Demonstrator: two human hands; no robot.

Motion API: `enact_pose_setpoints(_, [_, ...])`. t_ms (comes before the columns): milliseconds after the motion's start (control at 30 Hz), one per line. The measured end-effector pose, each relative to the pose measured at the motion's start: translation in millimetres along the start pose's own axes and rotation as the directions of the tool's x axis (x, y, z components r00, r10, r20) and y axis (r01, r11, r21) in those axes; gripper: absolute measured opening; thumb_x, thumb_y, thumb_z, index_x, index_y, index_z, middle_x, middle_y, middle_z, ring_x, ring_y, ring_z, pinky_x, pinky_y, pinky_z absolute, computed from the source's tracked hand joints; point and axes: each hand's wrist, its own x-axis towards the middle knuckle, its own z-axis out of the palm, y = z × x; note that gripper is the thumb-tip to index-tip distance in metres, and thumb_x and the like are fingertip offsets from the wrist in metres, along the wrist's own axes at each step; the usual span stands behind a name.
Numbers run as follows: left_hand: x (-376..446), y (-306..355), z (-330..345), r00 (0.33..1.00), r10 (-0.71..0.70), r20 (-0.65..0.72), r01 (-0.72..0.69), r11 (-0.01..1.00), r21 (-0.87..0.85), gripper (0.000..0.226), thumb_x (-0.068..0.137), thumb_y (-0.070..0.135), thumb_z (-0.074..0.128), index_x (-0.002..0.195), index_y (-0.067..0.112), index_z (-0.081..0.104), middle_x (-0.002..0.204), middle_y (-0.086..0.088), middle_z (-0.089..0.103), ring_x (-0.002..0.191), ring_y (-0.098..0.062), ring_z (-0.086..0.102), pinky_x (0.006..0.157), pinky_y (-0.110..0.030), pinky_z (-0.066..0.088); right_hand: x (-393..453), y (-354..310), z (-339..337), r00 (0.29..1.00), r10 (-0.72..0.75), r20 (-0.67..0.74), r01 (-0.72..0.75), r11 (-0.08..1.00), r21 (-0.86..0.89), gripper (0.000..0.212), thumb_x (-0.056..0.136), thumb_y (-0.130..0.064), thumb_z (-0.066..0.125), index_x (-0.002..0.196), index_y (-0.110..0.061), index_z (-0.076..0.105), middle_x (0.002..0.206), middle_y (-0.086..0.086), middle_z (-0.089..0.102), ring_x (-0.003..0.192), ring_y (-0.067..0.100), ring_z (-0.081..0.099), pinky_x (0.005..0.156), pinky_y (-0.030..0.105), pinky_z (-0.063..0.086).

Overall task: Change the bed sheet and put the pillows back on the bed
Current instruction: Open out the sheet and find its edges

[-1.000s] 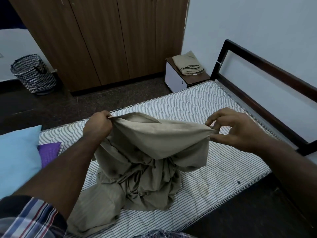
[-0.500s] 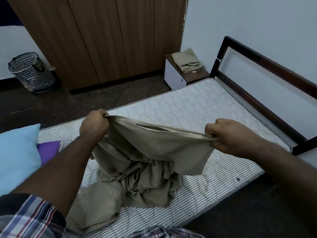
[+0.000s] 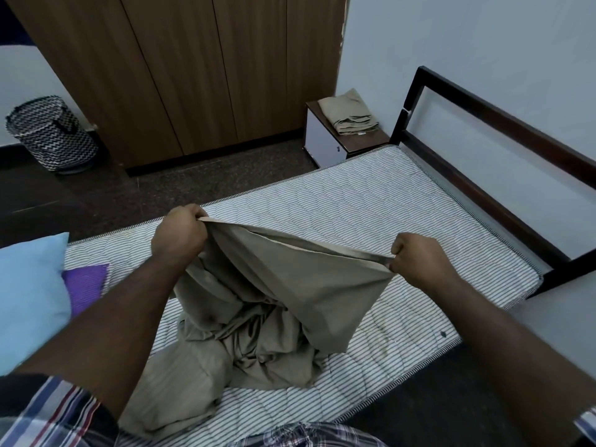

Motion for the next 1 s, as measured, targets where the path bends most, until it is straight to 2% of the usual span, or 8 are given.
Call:
enact_pose_setpoints(100, [-1.0,-2.3,-1.3,1.0,0.009,-0.008,-0.009,1.0,-0.01,0.027,0.082,0.012,0.048,0.09,0.031,0.065,0.099,-0.004,0.068,0.086,-0.03,0.064,0.072,-0.038,0.052,-0.4,4.9,7.9,0.994,0.106,0.025,-0.107,0.91,0.401,0.027,0.069,0.002,0.076,0.085,-0.016,0.063,0.081,0.001,0.067,0.072,0.017,0.063,0.058,0.027,0.049])
enact_pose_setpoints(200, [-0.8,-4.9,-2.4,1.0,0.006,-0.011,-0.006,1.0,-0.006,0.026,0.083,0.012,0.048,0.093,0.028,0.066,0.099,-0.006,0.067,0.085,-0.031,0.064,0.073,-0.039,0.053,-3.7,7.2,9.3,0.974,0.155,0.165,-0.216,0.418,0.883,0.031,0.075,0.02,0.067,0.093,-0.005,0.061,0.096,0.015,0.064,0.083,0.024,0.066,0.063,0.034,0.06])
enact_pose_setpoints(300, [-0.8,-8.1,-4.3,1.0,-0.002,0.0,0.002,1.0,-0.002,0.027,0.084,0.014,0.047,0.094,0.029,0.067,0.097,-0.006,0.067,0.077,-0.03,0.065,0.072,-0.038,0.053,-3.8,8.2,6.2,0.952,0.128,0.277,-0.287,0.068,0.955,0.032,0.086,0.019,0.052,0.104,-0.006,0.055,0.104,0.015,0.063,0.09,0.028,0.067,0.07,0.04,0.062])
enact_pose_setpoints(400, [-1.1,-7.5,-5.4,1.0,0.004,0.009,-0.004,1.0,-0.002,0.026,0.084,0.014,0.047,0.093,0.03,0.065,0.095,-0.006,0.067,0.075,-0.029,0.065,0.071,-0.038,0.053,-0.7,6.8,1.8,0.943,0.15,0.298,-0.293,-0.052,0.955,0.036,0.087,0.016,0.045,0.112,-0.007,0.054,0.099,0.015,0.063,0.086,0.025,0.063,0.075,0.038,0.057])
enact_pose_setpoints(500, [-1.6,-3.9,-5.8,1.0,0.0,0.01,0.0,1.0,-0.006,0.026,0.083,0.014,0.047,0.092,0.03,0.066,0.096,-0.007,0.067,0.077,-0.03,0.065,0.073,-0.039,0.053,1.3,1.5,0.3,0.961,0.121,0.247,-0.255,0.054,0.965,0.034,0.087,0.013,0.055,0.114,-0.007,0.057,0.084,0.009,0.059,0.075,0.019,0.057,0.067,0.031,0.048])
enact_pose_setpoints(633, [-1.8,-3.5,-7.2,1.0,0.0,0.011,0.0,1.0,-0.007,0.027,0.083,0.013,0.047,0.094,0.028,0.067,0.096,-0.007,0.068,0.077,-0.03,0.066,0.072,-0.038,0.053,2.5,5.3,1.1,0.984,0.179,-0.011,-0.116,0.678,0.726,0.03,0.076,0.005,0.074,0.099,-0.013,0.067,0.086,0.005,0.063,0.078,0.024,0.063,0.064,0.039,0.059])
enact_pose_setpoints(700, [-1.9,-3.3,-7.7,1.0,0.001,0.012,-0.001,1.0,-0.001,0.028,0.084,0.013,0.048,0.096,0.027,0.069,0.095,-0.007,0.069,0.078,-0.03,0.066,0.073,-0.039,0.054,1.2,6.2,-4.6,0.978,0.149,-0.149,-0.046,0.84,0.54,0.022,0.074,-0.006,0.075,0.089,-0.021,0.069,0.086,-0.001,0.067,0.078,0.022,0.068,0.065,0.044,0.062])
enact_pose_setpoints(1000, [-2.2,-8.0,-14.4,1.0,-0.013,-0.001,0.013,1.0,0.01,0.029,0.085,0.012,0.049,0.101,0.024,0.07,0.099,-0.01,0.07,0.088,-0.034,0.066,0.077,-0.041,0.054,-9.3,-9.4,-41.9,0.971,-0.154,-0.183,0.193,0.955,0.224,0.018,0.079,-0.015,0.073,0.093,-0.025,0.07,0.082,-0.01,0.07,0.069,0.011,0.068,0.072,0.042,0.059])
